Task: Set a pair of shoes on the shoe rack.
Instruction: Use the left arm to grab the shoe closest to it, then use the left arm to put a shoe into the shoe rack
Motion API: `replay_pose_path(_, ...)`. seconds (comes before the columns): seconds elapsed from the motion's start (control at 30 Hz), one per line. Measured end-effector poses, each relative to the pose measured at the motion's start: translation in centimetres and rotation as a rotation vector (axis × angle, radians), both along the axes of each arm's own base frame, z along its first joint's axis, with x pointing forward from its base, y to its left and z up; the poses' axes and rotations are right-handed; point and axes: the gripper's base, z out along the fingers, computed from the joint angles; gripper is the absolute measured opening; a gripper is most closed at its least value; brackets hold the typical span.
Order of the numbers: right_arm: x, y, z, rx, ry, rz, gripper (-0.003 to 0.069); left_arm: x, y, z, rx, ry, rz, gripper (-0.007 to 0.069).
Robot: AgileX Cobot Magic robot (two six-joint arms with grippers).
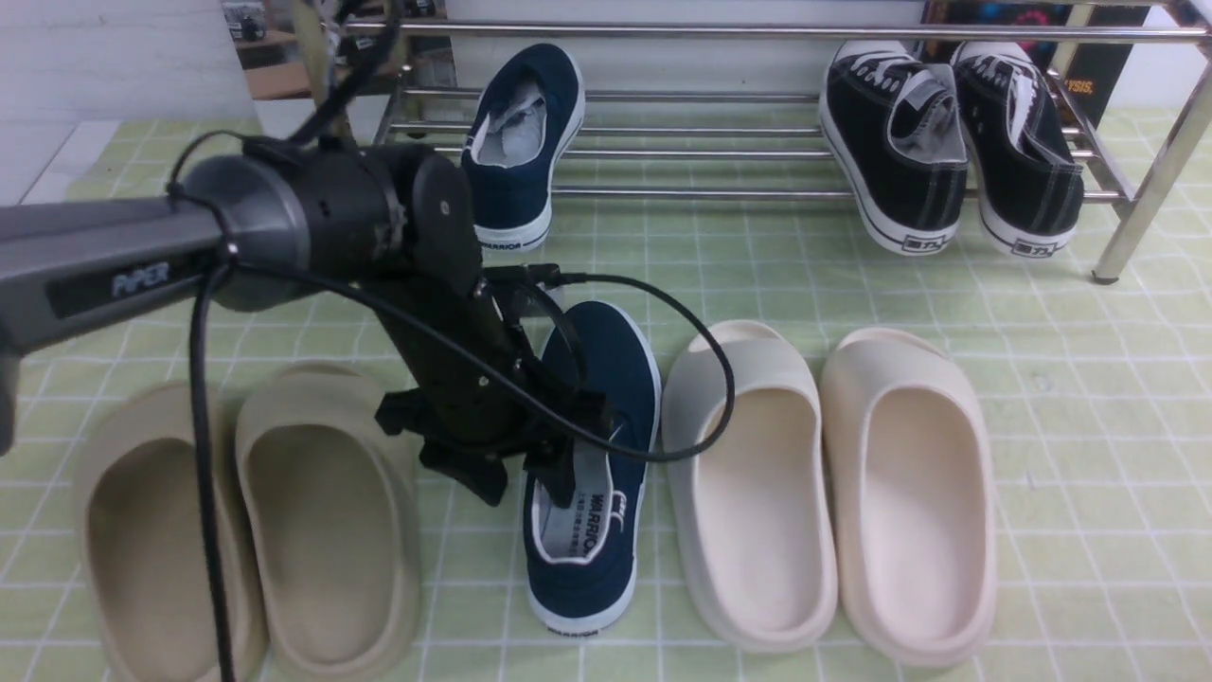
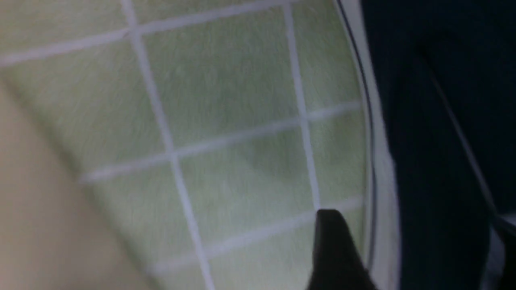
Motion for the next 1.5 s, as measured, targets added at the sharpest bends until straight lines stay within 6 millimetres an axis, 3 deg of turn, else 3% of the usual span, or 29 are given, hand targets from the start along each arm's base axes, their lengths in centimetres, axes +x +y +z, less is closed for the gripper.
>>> replay_pose_path(0.07, 0.0, 0.0, 0.0, 0.0, 0.0, 0.0, 0.0239, 0.3, -0.1, -0.6, -0.001, -0.01, 0.007, 0.0325)
replay_pose_path(0.13, 0.0, 0.0, 0.0, 0.0, 0.0, 0.0, 0.0239, 0.5, -0.3, -0.8, -0.021, -0.006, 0.023, 0.0138)
replay_pose_path(0.2, 0.0, 0.0, 0.0, 0.0, 0.0, 0.0, 0.0239, 0.6, -0.4, -0.1, -0.016, -0.005, 0.022, 0.001)
replay_pose_path(0.3, 0.0, 0.0, 0.0, 0.0, 0.0, 0.0, 0.0239, 0.9, -0.3, 1.3, -0.009, -0.021, 0.009, -0.0004)
replay_pose_path(0.37, 0.0, 0.0, 0.0, 0.0, 0.0, 0.0, 0.0239, 1.3, -0.6, 5.3, -0.042, -0.088, 0.0, -0.0002)
replay_pose_path(0.43, 0.0, 0.0, 0.0, 0.0, 0.0, 0.0, 0.0239, 1.7, -0.8, 6.9, -0.062, -0.131, 0.0, -0.0002)
replay_pose_path(0.5, 0.0, 0.0, 0.0, 0.0, 0.0, 0.0, 0.0239, 3.1, -1.4, 10.2, -0.113, -0.232, 0.017, -0.0002)
replay_pose_path(0.6, 0.0, 0.0, 0.0, 0.0, 0.0, 0.0, 0.0239, 5.5, -2.4, 12.3, -0.143, -0.282, 0.033, -0.0002)
replay_pose_path(0.67, 0.0, 0.0, 0.0, 0.0, 0.0, 0.0, 0.0239, 7.5, -3.3, 12.4, -0.136, -0.262, 0.029, -0.0002)
replay_pose_path(0.77, 0.0, 0.0, 0.0, 0.0, 0.0, 0.0, 0.0239, 9.2, -4.0, 11.1, -0.117, -0.207, 0.028, -0.0002)
replay_pose_path(0.83, 0.0, 0.0, 0.0, 0.0, 0.0, 0.0, 0.0239, 12.2, -4.8, 9.6, -0.136, -0.252, 0.066, -0.0002)
replay_pose_path(0.93, 0.0, 0.0, 0.0, 0.0, 0.0, 0.0, 0.0239, 14.2, -4.7, 8.2, -0.15, -0.278, 0.132, -0.0002)
replay_pose_path(1.3, 0.0, 0.0, 0.0, 0.0, 0.0, 0.0, 0.0239, 16.3, -3.9, 8.7, -0.167, -0.43, 0.205, -0.0002)
replay_pose_path(1.5, 0.0, 0.0, 0.0, 0.0, 0.0, 0.0, 0.0239, 17.2, -4.2, 7.6, -0.178, -0.479, 0.202, 0.001)
